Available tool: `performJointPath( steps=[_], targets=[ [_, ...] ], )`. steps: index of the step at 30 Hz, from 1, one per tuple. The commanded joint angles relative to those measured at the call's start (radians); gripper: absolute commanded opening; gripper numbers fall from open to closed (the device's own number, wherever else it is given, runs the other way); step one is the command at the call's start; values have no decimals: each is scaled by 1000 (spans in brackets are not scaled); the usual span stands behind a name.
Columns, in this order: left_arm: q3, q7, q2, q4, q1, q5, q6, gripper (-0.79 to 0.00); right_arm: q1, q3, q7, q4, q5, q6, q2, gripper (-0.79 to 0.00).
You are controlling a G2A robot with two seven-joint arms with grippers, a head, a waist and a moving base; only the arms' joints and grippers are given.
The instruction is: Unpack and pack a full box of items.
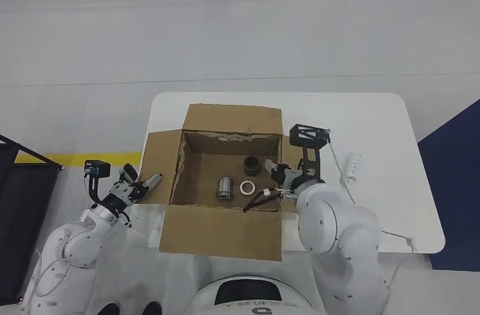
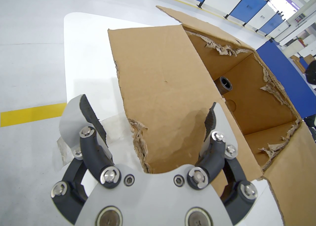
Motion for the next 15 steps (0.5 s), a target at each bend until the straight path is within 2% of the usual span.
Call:
performJointPath(
  steps=[1, 3, 5, 7, 8, 14, 15],
  targets=[
    [0, 0, 0, 0, 0, 0, 0, 0, -41, 72, -32, 4, -9, 32, -2, -157],
    [0, 0, 0, 0, 0, 0, 0, 0, -72, 156, -54, 25, -38, 54, -9, -120],
    [0, 0, 0, 0, 0, 0, 0, 0, -60, 224, -42, 56, -10, 43, -19, -111],
    [0, 0, 0, 0, 0, 0, 0, 0, -30, 308, -46, 130, -34, 47, -30, -166],
    [0, 0, 0, 0, 0, 0, 0, 0, -5, 333, -34, 168, -45, 35, -35, -191],
    [0, 0, 0, 0, 0, 0, 0, 0, 178, 447, 37, 435, -136, -36, -58, -169],
    [0, 0, 0, 0, 0, 0, 0, 0, 210, 461, 41, 475, -143, -41, -62, -209]
  ],
)
